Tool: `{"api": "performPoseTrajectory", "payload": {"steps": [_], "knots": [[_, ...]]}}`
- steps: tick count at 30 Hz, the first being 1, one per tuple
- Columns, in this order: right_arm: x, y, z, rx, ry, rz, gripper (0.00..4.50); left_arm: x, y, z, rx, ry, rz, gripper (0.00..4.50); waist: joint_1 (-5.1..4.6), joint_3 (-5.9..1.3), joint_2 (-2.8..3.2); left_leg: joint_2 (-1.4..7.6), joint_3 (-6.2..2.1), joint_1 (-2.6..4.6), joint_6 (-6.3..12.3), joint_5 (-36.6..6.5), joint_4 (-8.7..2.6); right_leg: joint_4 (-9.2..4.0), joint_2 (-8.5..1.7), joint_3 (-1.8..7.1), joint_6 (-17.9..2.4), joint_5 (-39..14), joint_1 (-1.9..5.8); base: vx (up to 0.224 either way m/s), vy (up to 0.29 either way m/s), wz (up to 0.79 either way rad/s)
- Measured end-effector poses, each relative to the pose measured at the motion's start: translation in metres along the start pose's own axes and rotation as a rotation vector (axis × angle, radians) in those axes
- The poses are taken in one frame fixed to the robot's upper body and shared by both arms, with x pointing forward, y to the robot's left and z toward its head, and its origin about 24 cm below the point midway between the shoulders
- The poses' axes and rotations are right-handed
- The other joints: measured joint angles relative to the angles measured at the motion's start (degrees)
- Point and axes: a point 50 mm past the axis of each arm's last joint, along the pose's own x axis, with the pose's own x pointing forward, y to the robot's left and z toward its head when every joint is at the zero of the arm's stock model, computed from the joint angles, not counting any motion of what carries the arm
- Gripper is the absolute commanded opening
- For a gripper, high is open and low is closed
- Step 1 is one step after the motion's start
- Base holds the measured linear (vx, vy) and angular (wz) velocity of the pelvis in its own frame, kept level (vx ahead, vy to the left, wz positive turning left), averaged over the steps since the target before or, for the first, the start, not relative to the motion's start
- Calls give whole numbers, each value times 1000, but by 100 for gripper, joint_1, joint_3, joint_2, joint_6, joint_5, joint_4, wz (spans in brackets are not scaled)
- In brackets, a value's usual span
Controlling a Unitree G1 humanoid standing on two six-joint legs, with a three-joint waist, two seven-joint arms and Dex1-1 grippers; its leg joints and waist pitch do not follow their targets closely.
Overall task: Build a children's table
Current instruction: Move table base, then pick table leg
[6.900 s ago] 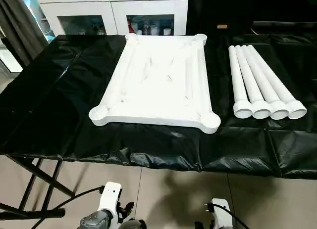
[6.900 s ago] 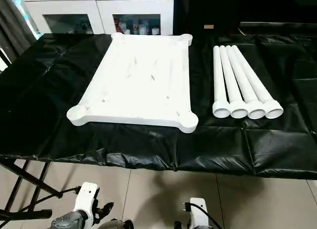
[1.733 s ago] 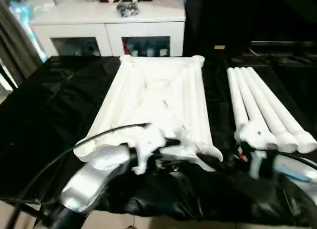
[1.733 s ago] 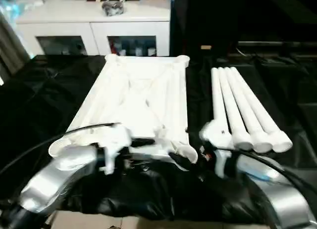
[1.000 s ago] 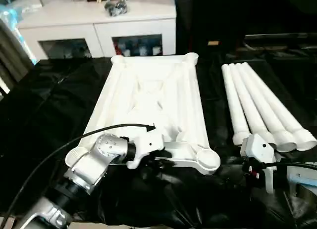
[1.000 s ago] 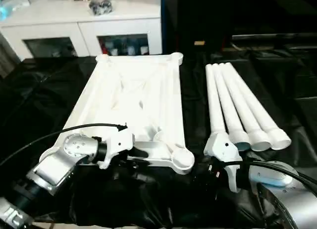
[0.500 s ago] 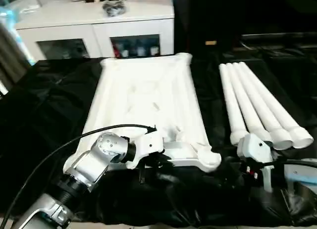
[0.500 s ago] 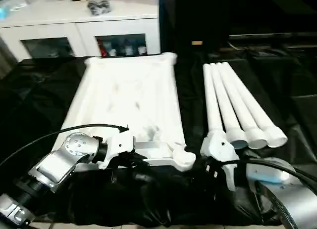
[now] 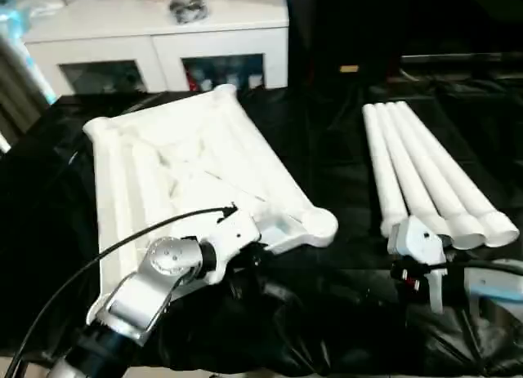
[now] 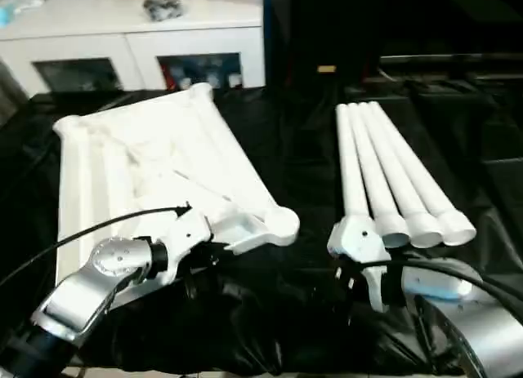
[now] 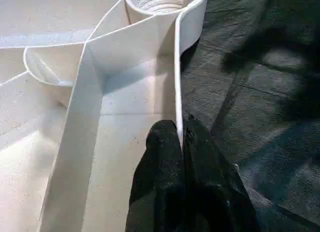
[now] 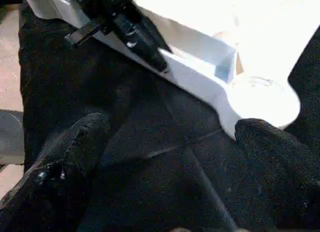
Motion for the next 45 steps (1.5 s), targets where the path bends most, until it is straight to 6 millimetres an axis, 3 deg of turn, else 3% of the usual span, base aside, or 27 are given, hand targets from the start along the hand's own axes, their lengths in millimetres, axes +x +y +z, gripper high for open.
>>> {"api": "performPoseTrajectory", "payload": {"steps": [6, 7, 9, 10, 12, 15, 17, 19, 22, 31, 34, 41, 43, 45], "knots": [[-2, -6, 4, -19, 4, -11, 450, -1, -6, 2, 18, -12, -53, 4, 98, 0, 0, 2, 7, -4, 2, 1, 0, 4, -1, 1, 0, 0, -27, 0, 0, 0], [-2, -6, 4, -21, 3, -12, 450, -1, -6, 2, 19, -14, -59, 28, 116, -1, 1, 6, 11, -5, 3, 2, 0, 5, -1, 0, 0, 0, -28, 0, 0, 0], [-2, -7, 4, -18, 4, -16, 450, -2, -7, 5, 10, -41, -67, 28, 125, -1, 1, 10, 16, -6, 3, 2, 0, 6, -1, 0, 0, 0, -28, 0, 0, 0], [-2, -8, 4, -15, 4, -23, 450, -3, -7, 11, 4, -82, -75, 64, 129, 4, -20, 12, 20, -6, 2, 3, 0, 6, -1, 0, 0, 0, -29, 0, 0, 0], [-3, -11, 6, -12, -3, -40, 450, -5, -9, 19, 23, -115, -93, 66, 117, -2, -40, 15, 29, -5, 2, 3, 0, 5, -2, 3, -1, 0, -27, 0, 0, 0], [-6, -23, 14, 23, -26, -116, 450, -9, -7, 24, 47, -133, -95, 104, 77, -4, -51, 15, 37, 0, 2, 4, 0, 7, -3, 8, -6, 4, -27, 0, 0, 0], [-1, -40, 22, 101, -48, -228, 450, -16, -2, 27, 51, -149, -77, 104, 12, 2, -61, 18, 38, 3, -14, 15, 0, 21, 1, 8, -16, 11, -30, 0, 0, 0], [4, -67, 32, 231, -75, -404, 450, -24, 9, 43, 82, -198, -35, 104, -34, 3, -62, 19, 37, -1, -17, 38, 0, 28, 2, 4, -35, 25, -44, 0, 0, 0], [7, -89, 37, 312, -75, -546, 450, -32, 18, 62, 123, -248, 12, 104, -14, 2, -65, 25, 39, 5, -54, 37, -1, 35, 2, 2, -35, 25, -36, 0, 0, 0], [22, -118, 22, 455, 60, -766, 450, -32, 21, 60, 103, -228, 37, 104, 75, 6, -73, 33, 70, -8, -34, 54, -11, 32, 0, 8, -35, 25, -51, 0, 0, 0], [27, -128, 19, 501, 104, -842, 450, -34, 18, 61, 76, -231, 7, 138, 97, 21, -98, 47, 86, -4, -42, 59, -18, 35, 1, 4, -35, 25, -54, 0, 0, 0], [31, -130, 9, 552, 153, -851, 450, -39, 15, 60, 71, -228, -15, 186, 149, 56, -153, 51, 98, -5, -48, 62, -21, 35, 1, 6, -35, 25, -57, 0, 0, 0], [31, -133, 10, 558, 171, -853, 450, -42, 15, 59, 71, -211, -28, 223, 155, 57, -176, 54, 102, -3, -64, 57, -21, 37, 1, 6, -35, 26, -57, 0, 0, 0], [32, -133, 7, 565, 193, -851, 450, -43, 13, 60, 73, -212, -40, 223, 166, 59, -182, 55, 103, -4, -64, 57, -21, 37, 1, 5, -35, 25, -57, 0, 0, 0]]}}
